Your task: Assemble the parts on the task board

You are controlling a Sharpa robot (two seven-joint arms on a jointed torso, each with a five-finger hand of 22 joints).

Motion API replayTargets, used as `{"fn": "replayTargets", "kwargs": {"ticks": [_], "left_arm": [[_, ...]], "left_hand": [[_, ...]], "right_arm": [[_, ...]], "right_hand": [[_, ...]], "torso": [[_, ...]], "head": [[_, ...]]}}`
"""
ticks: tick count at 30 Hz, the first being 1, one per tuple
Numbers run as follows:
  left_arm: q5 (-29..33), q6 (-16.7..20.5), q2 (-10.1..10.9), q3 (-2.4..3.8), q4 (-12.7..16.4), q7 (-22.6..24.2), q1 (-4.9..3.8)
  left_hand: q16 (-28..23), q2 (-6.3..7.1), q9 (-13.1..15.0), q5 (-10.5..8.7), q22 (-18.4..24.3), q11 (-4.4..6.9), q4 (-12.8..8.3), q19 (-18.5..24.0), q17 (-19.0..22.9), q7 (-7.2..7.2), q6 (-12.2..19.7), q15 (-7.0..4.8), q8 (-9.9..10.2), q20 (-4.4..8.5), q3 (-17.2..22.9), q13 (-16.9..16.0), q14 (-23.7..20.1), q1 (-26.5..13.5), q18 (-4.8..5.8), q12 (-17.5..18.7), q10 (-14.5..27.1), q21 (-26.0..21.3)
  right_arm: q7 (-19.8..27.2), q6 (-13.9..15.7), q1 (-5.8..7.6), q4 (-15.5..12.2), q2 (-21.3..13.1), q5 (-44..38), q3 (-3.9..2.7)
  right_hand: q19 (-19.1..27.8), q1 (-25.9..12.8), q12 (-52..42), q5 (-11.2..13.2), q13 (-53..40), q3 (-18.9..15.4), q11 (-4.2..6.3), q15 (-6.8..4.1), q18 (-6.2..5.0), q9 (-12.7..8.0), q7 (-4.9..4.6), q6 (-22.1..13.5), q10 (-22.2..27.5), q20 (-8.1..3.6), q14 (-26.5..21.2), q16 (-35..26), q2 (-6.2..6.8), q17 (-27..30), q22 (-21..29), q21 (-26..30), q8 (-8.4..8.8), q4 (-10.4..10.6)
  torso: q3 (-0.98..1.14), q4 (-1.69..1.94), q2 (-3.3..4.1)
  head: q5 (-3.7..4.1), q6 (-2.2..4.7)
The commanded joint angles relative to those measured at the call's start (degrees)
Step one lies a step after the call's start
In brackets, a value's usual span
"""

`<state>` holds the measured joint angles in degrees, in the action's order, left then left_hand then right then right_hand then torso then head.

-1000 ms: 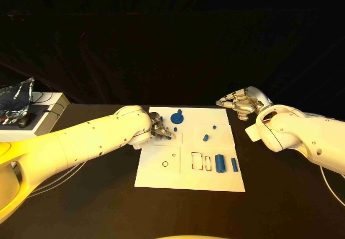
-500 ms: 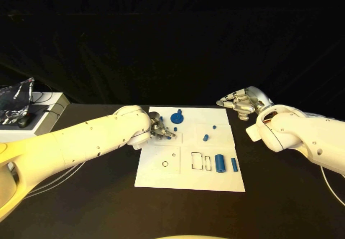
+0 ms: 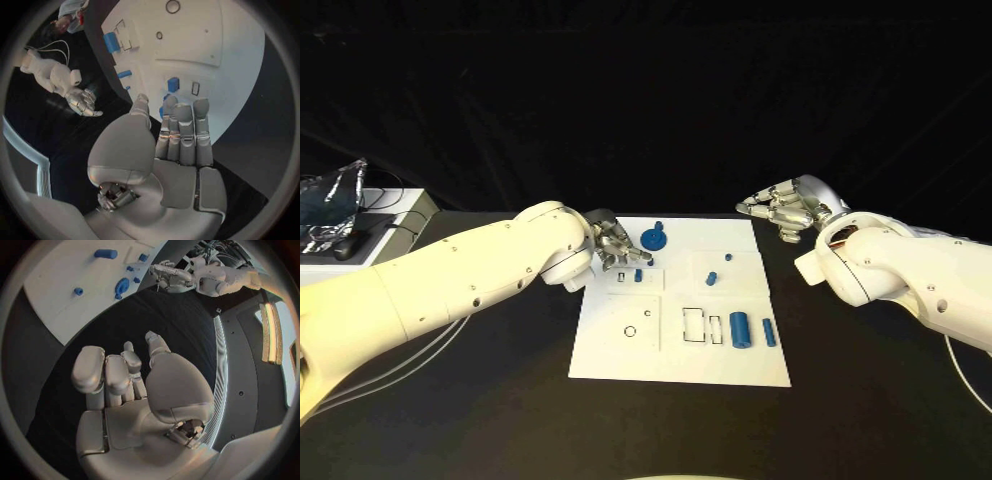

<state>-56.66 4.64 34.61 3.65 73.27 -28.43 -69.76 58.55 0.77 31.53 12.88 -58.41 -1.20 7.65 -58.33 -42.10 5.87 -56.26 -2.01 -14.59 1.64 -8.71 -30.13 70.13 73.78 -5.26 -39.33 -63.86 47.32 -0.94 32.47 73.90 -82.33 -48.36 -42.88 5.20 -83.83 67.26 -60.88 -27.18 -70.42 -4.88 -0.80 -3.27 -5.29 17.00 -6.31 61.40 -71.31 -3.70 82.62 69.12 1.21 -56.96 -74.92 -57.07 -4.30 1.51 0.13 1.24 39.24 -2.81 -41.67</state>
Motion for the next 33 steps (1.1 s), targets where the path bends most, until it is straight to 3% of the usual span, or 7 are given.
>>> {"fn": "replayTargets", "kwargs": {"ticks": [1, 6, 11, 14, 17, 25, 33], "left_arm": [[4.03, 3.85, 0.45, 0.35, 0.45, 6.04, -0.01], [4.27, 4.77, 0.76, 0.67, -1.49, 6.83, -0.02], [4.43, 2.92, 0.1, 1.31, -5.21, 6.36, -0.05], [4.14, 1.02, -0.61, 1.64, -7.69, 5.93, -0.1], [2.93, -1.4, -1.49, 1.87, -10.25, 5.41, -0.25], [0.09, -5.64, -4.09, 2.04, -16.16, 4.74, -0.99], [-1.34, -7.58, -6.71, 2.02, -21.17, 4.74, -1.46]], "left_hand": [[-2.64, -0.68, -3.92, 0.1, 1.57, -0.88, -2.05, 1.35, 2.62, 0.83, 1.38, 0.82, 1.37, -0.69, 2.24, 3.75, -2.58, 3.24, -0.6, 2.83, 2.35, -2.78], [-4.68, 0.2, -13.49, -0.01, 4.5, -1.17, -4.14, -0.74, 7.57, 1.29, -0.25, 1.01, 1.96, -0.88, 9.13, 13.31, -1.67, 3.97, -0.58, 7.64, 0.18, -7.01], [1.32, 2.14, -14.89, 0.09, 1.81, -0.25, 2.93, -3.52, 5.34, 0.01, -1.7, 0.06, -1.95, -0.09, 2.9, 12.63, 1.46, -5.21, -1.14, 3.05, -1.88, -3.77], [4.07, 3.09, -13.11, -0.32, -1.53, 0.17, 7.92, -2.77, 4.13, -0.72, 0.49, -0.35, -8.41, 0.03, -0.44, 10.46, 1.46, -4.68, -1.66, -1.95, -0.62, -1.13], [5.5, 4.19, -7.51, -0.41, -4.02, 1.35, 8.74, -4.42, 2.93, -2.07, 0.78, -1.2, -13.07, 0.43, 1.07, 8.75, 3.01, -6.83, -1.77, -4.57, -1.66, 1.73], [8.56, 3.36, 3.93, 0.21, -9.98, 2.78, 8.67, -8.79, -3.2, -3.56, 0.41, -2.21, -14.47, 1.37, 0.81, 6.48, 5.79, -8.58, -0.9, -8.44, -3.02, 9.22], [8.39, 2.24, 8.3, 0.89, -10.79, 2.74, 8.44, -8.97, -5.01, -3.74, -0.22, -2.35, -12.34, 1.44, 0.7, 6.29, 6.14, -8.05, -0.81, -9.6, -2.68, 9.36]], "right_arm": [[1.35, 0.12, -0.03, 0.12, -0.14, 0.41, -0.02], [1.49, 0.12, -0.02, 0.16, -0.32, 0.54, -0.01], [1.49, 0.05, -0.02, 0.16, -0.31, 0.58, -0.01], [1.45, 0.03, -0.02, 0.13, -0.31, 0.59, -0.01], [1.41, 0.01, -0.02, 0.03, -0.32, 0.58, -0.01], [1.31, -0.07, 0.0, -0.41, -0.41, 0.41, -0.01], [1.27, -0.07, 0.07, -0.91, -0.47, 0.18, -0.02]], "right_hand": [[-3.89, -0.34, 0.45, -0.25, 0.17, -0.19, 0.03, -0.04, -0.35, -0.09, -0.13, -0.36, 0.54, -0.36, -0.09, -0.14, -0.33, 0.12, -7.72, 0.25, 0.38, 0.11], [-3.89, -0.34, 0.45, -0.25, 0.17, -0.19, 0.03, -0.04, -0.35, -0.09, -0.13, -0.36, 0.54, -0.36, -0.09, -0.14, -0.33, 0.12, -7.72, 0.25, 0.38, 0.11], [-3.9, -0.28, 0.48, -0.25, 0.2, -0.18, 0.03, -0.04, -0.33, -0.1, -0.13, -0.34, 0.54, -0.36, -0.09, -0.17, -0.35, 0.14, -7.74, 0.19, 0.37, 0.06], [-3.9, -0.28, 0.48, -0.25, 0.2, -0.18, 0.03, -0.04, -0.33, -0.1, -0.13, -0.34, 0.54, -0.36, -0.09, -0.17, -0.35, 0.14, -7.74, 0.19, 0.37, 0.06], [-3.9, -0.28, 0.48, -0.25, 0.2, -0.18, 0.03, -0.04, -0.33, -0.1, -0.13, -0.34, 0.54, -0.36, -0.09, -0.17, -0.35, 0.14, -7.74, 0.19, 0.37, 0.06], [-3.91, -0.33, 0.35, -0.29, 0.13, -0.2, 0.05, -0.05, -0.33, -0.13, -0.11, -0.29, 0.42, -0.37, -0.08, -0.14, -0.45, 0.09, -7.75, 0.15, 0.37, 0.07], [-3.91, -0.33, 0.35, -0.29, 0.13, -0.2, 0.05, -0.05, -0.33, -0.13, -0.11, -0.29, 0.42, -0.37, -0.08, -0.14, -0.45, 0.09, -7.75, 0.15, 0.37, 0.07]], "torso": [[-0.02, -0.05, 0.03], [0.09, 0.01, 0.05], [-0.02, -0.08, 0.16], [-0.01, -0.09, 0.22], [-0.03, -0.15, 0.42], [-0.1, -0.33, 1.19], [-0.17, -0.47, 1.94]], "head": [[0.08, 0.21], [0.02, 0.41], [-0.04, 0.96], [0.05, 1.08], [0.04, 1.27], [-0.15, 1.94], [-0.35, 2.58]]}}
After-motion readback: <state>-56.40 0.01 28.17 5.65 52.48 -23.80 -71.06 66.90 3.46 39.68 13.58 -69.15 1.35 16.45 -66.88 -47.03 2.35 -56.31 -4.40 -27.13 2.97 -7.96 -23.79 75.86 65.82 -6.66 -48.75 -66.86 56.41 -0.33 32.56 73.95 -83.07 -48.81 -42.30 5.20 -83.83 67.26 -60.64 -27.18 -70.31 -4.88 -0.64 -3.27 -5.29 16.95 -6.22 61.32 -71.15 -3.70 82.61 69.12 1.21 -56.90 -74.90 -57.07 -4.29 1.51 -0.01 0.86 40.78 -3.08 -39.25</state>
